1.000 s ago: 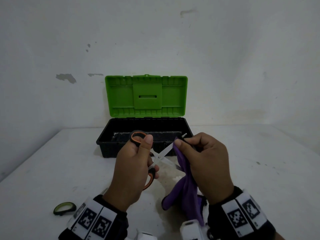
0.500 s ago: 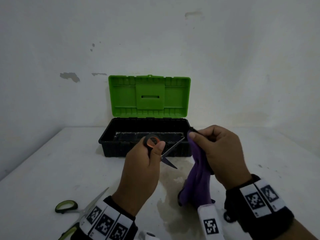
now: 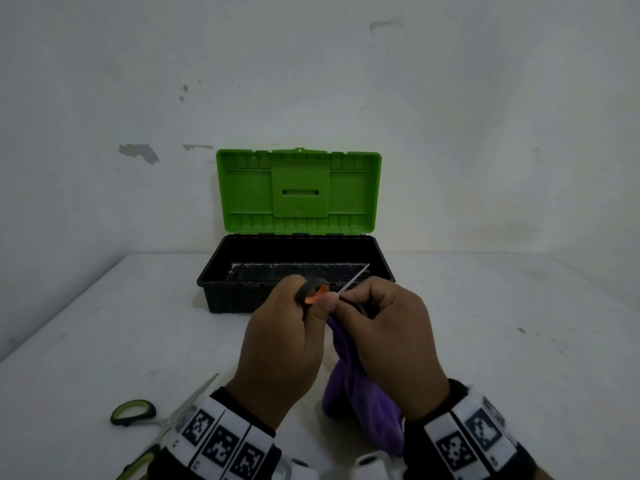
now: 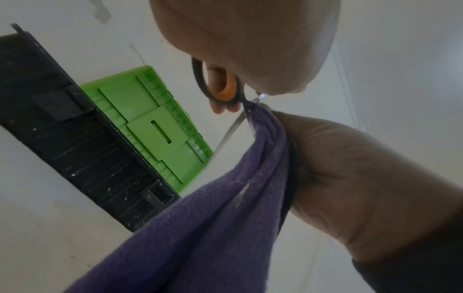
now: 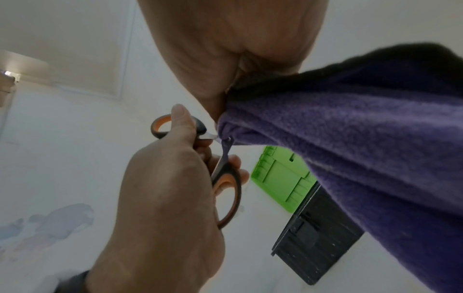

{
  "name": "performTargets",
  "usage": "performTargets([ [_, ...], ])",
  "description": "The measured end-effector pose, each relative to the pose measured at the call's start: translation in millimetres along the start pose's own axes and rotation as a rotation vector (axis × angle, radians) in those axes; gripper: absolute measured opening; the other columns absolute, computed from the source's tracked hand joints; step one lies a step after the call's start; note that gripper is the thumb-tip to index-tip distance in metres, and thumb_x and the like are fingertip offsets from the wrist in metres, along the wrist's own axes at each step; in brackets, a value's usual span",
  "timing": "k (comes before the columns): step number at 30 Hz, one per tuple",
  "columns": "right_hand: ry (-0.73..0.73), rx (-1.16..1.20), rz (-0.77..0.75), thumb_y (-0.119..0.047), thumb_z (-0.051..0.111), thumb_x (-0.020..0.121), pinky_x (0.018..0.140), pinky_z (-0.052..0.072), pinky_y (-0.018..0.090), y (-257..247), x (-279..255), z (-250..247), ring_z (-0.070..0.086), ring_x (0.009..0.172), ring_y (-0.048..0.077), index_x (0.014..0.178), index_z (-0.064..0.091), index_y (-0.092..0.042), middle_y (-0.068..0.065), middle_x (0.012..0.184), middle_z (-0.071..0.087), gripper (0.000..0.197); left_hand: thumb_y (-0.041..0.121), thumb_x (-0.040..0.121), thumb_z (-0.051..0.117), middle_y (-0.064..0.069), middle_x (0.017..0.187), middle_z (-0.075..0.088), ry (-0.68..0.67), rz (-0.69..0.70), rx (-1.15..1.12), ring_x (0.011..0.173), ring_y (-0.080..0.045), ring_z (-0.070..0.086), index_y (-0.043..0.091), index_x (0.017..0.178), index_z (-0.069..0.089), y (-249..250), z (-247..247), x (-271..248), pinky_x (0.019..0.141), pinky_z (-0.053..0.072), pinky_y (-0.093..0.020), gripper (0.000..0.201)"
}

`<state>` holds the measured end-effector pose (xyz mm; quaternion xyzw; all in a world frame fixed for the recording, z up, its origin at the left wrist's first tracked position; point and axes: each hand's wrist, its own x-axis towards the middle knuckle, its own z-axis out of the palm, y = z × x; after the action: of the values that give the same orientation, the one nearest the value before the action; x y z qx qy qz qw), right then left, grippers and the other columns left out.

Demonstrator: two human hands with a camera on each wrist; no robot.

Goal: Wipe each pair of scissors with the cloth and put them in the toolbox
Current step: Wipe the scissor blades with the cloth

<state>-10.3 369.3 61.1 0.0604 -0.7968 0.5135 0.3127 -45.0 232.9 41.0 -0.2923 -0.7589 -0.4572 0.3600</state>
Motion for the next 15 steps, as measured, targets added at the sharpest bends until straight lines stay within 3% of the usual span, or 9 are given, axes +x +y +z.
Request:
performTargets([
  [3,0.047,0.015,0.028,-0.026,0.083,0.077,0.055,0.046,0.015,4.1,5.9,-2.6,0.064,0.059,0.007,0.072,0.073,-0.019,-0.007,0.065,0.070,0.013,0.051,0.099,0.038,0.010,0.068,0.045,-0.016,0.043,0.016,0.058,-0.010,0.047,0.019,0.083,0.051,1.4,-1.2,1.9,0.054,0.043,-0.025,0.038],
  [5,0.064,0.025,0.048,-0.024,0.083,0.078,0.057,0.049,0.019,6.4,8.0,-4.1,0.065,0.060,0.008,0.072,0.073,-0.020,-0.006,0.065,0.070,0.012,0.050,0.098,0.040,0.016,0.069,0.041,-0.026,0.077,0.030,0.058,-0.007,0.045,0.024,0.084,0.046,2.4,-1.9,2.6,0.053,0.042,-0.019,0.030],
  [7,0.045,0.013,0.038,-0.022,0.082,0.078,0.056,0.047,0.016,4.9,6.2,-4.4,0.064,0.059,0.006,0.071,0.072,-0.021,-0.008,0.065,0.070,0.013,0.048,0.099,0.040,0.020,0.070,0.038,-0.037,0.107,0.052,0.058,-0.004,0.043,0.028,0.085,0.044,2.2,-2.8,2.0,0.053,0.040,-0.014,0.025],
  [9,0.033,-0.011,0.025,-0.021,0.083,0.078,0.054,0.045,0.012,2.5,5.0,-5.3,0.063,0.058,0.004,0.070,0.071,-0.021,-0.011,0.065,0.069,0.014,0.048,0.099,0.040,0.015,0.070,0.041,-0.039,0.127,0.057,0.058,-0.007,0.044,0.027,0.087,0.044,1.3,-3.6,0.4,0.053,0.041,-0.016,0.025],
  [12,0.105,0.001,0.057,-0.025,0.083,0.078,0.055,0.046,0.016,9.0,13.0,-8.3,0.064,0.058,0.005,0.069,0.072,-0.022,-0.010,0.064,0.070,0.014,0.049,0.100,0.039,0.006,0.068,0.046,-0.030,0.154,0.086,0.054,-0.009,0.043,0.024,0.085,0.044,2.0,-3.2,0.3,0.051,0.042,-0.025,0.029],
  [15,0.128,0.027,0.073,-0.024,0.083,0.078,0.055,0.047,0.019,11.1,13.3,-7.1,0.064,0.057,0.006,0.068,0.072,-0.021,-0.008,0.064,0.071,0.015,0.048,0.099,0.039,0.004,0.066,0.046,-0.028,0.162,0.097,0.051,-0.010,0.043,0.023,0.084,0.043,2.9,-3.3,1.8,0.047,0.042,-0.026,0.029],
])
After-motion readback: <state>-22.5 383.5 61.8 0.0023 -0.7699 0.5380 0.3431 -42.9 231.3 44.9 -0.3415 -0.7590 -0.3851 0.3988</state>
